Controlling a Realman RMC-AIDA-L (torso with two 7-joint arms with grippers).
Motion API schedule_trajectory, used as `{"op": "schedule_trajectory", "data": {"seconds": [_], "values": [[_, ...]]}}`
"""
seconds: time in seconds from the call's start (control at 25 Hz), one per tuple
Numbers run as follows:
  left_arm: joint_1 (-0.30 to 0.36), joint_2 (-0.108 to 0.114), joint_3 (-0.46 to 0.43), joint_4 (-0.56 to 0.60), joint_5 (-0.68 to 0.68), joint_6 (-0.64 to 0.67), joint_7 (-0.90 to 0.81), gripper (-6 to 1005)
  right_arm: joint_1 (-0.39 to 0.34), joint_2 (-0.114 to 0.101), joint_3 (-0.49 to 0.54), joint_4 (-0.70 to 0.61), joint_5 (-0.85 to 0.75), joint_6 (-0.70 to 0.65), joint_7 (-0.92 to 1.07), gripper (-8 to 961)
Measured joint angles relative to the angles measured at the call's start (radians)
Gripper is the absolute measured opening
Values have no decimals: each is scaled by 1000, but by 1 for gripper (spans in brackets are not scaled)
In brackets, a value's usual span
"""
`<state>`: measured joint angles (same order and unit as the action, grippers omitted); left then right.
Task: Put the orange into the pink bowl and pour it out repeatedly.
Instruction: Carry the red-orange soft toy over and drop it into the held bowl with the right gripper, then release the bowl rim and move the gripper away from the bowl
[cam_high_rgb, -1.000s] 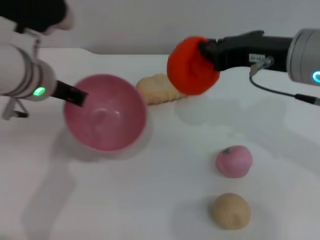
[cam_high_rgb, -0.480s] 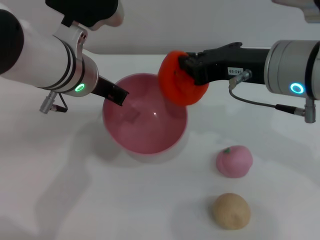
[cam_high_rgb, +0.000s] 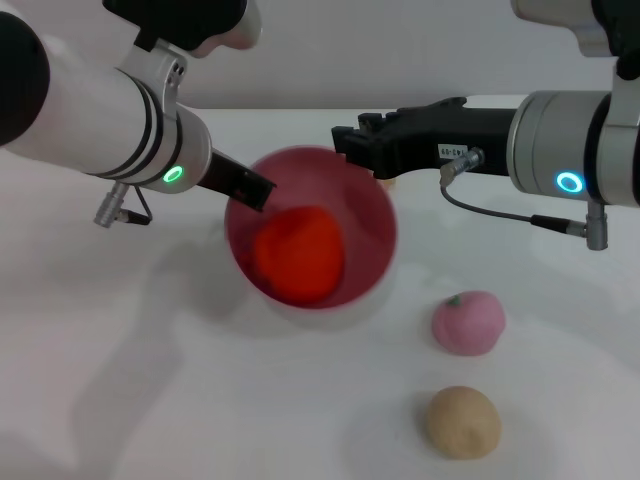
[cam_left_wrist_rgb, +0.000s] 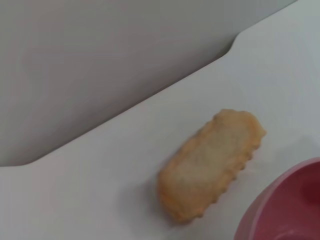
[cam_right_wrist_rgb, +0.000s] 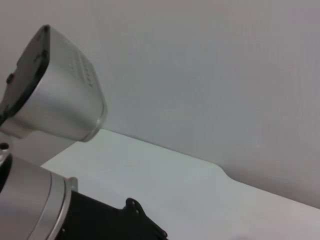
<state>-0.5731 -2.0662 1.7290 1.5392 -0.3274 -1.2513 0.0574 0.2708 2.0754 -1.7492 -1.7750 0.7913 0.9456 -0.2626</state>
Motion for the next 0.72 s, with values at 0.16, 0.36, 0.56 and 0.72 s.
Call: {"op": "schedule_trajectory", "data": {"seconds": [0.16, 0.36, 0.56, 0.72], "values": [[1, 1, 0, -4, -49, 11, 9, 70, -6, 0, 5, -13, -6, -6, -5, 320], [-3, 3, 3, -7, -117, 4, 11, 71, -48, 5, 36, -38, -132, -62, -10, 471], [-29, 2, 24, -56, -154, -5, 13, 72, -97, 7, 47, -32, -232, -162, -12, 480], [-53, 1, 32, -111, -170, -14, 13, 72, -117, 9, 49, -21, -239, -198, -12, 487]]}}
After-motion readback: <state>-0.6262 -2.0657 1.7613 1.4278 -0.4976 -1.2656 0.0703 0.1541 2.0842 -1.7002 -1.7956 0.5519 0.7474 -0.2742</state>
